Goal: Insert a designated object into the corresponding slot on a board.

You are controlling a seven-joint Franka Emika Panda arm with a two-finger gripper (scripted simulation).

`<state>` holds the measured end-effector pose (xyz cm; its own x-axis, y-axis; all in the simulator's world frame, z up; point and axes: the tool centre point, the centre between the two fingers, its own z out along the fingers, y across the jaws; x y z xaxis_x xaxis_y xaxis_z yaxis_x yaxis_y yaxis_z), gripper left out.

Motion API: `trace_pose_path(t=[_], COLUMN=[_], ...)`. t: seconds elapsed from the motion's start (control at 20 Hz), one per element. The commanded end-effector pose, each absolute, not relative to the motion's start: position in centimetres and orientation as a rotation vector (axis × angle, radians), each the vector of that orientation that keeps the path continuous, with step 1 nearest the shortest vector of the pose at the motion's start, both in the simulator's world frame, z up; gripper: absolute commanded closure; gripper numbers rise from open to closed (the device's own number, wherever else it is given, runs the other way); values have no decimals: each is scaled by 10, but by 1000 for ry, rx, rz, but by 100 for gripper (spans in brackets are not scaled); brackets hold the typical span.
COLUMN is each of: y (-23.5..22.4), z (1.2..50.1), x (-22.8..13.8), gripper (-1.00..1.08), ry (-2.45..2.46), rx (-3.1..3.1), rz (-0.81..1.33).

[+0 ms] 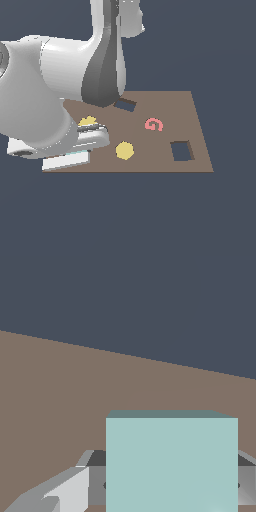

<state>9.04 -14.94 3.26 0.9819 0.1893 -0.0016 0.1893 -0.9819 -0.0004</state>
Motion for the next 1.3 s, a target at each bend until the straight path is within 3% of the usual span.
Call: trace_pose_path(t=[0.0,0.5,1.25], y=[-146,-111,-5], z=[33,34,37], x=[93,119,152], gripper=[108,108,108], ry=[-322,-617,-1321], rx=[-3125,-3081,-2851], rz=[1,1,1])
